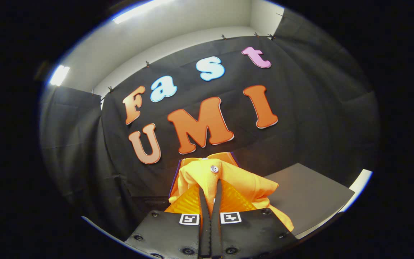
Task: Put the clothes into the washing machine and then close the washing machine lid.
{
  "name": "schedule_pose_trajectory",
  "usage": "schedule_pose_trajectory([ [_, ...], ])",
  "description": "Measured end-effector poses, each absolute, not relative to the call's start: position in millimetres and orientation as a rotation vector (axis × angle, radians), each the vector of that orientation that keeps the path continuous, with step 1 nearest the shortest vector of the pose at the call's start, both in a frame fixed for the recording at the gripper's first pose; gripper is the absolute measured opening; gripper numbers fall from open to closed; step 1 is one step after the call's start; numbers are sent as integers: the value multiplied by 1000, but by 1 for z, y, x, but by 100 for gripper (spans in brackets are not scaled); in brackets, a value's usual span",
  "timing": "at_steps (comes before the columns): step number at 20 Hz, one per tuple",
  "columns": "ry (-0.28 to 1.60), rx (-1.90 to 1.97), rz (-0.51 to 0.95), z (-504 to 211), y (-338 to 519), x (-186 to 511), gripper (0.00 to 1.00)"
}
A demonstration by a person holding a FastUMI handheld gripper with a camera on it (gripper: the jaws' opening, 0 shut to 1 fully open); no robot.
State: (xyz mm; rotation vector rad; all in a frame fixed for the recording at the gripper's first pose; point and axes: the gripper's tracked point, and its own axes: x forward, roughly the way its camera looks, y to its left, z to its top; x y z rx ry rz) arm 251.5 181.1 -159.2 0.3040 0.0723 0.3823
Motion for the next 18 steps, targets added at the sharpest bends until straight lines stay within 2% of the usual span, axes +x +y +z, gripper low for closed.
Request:
schedule_pose_trajectory([
  [5,8,296,434,-122,224,212,8],
  [11,-54,263,411,-90,296,196,8],
  [18,-24,242,466,-107,423,194,8],
])
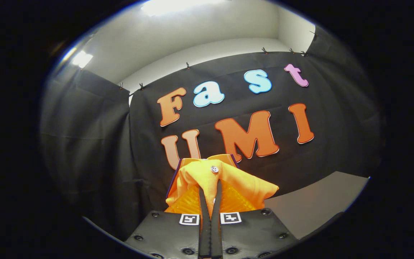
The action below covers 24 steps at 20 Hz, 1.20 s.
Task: Put the clothes into the washing machine and then close the washing machine lid.
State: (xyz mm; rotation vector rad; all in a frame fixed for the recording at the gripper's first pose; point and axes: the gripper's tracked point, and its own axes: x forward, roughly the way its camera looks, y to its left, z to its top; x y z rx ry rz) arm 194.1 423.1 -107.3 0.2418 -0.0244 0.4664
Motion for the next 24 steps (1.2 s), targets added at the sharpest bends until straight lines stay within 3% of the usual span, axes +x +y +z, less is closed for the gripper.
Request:
schedule_pose_trajectory([
  [6,32,257,467,-153,498,212,8],
  [24,565,202,370,-474,585,251,8],
])
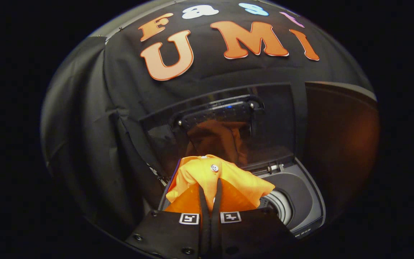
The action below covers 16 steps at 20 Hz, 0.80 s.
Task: Put the clothes into the washing machine and then close the washing machine lid.
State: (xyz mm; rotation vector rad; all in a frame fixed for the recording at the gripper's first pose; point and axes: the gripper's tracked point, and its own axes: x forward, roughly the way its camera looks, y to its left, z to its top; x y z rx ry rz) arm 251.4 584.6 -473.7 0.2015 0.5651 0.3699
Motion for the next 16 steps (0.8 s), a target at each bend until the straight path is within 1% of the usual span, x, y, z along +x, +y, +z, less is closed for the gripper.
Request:
schedule_pose_trajectory([
  [4,645,174,343,-527,583,265,8],
  [7,750,173,320,-567,579,264,8],
  [11,825,146,301,-596,576,257,8],
  [14,944,130,281,-624,569,240,8],
  [16,984,165,249,-631,567,239,8],
])
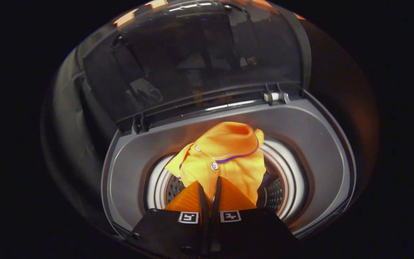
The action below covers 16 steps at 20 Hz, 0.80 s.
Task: Put the clothes into the washing machine and then close the washing machine lid.
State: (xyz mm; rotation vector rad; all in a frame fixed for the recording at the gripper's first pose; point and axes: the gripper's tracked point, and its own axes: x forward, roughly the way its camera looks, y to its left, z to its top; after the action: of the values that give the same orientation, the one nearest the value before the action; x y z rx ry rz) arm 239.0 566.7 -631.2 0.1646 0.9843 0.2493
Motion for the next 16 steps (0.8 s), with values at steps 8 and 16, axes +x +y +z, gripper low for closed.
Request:
schedule_pose_trajectory([
  [8,1065,157,221,-634,561,243,8],
  [16,1033,159,234,-624,566,251,9],
])
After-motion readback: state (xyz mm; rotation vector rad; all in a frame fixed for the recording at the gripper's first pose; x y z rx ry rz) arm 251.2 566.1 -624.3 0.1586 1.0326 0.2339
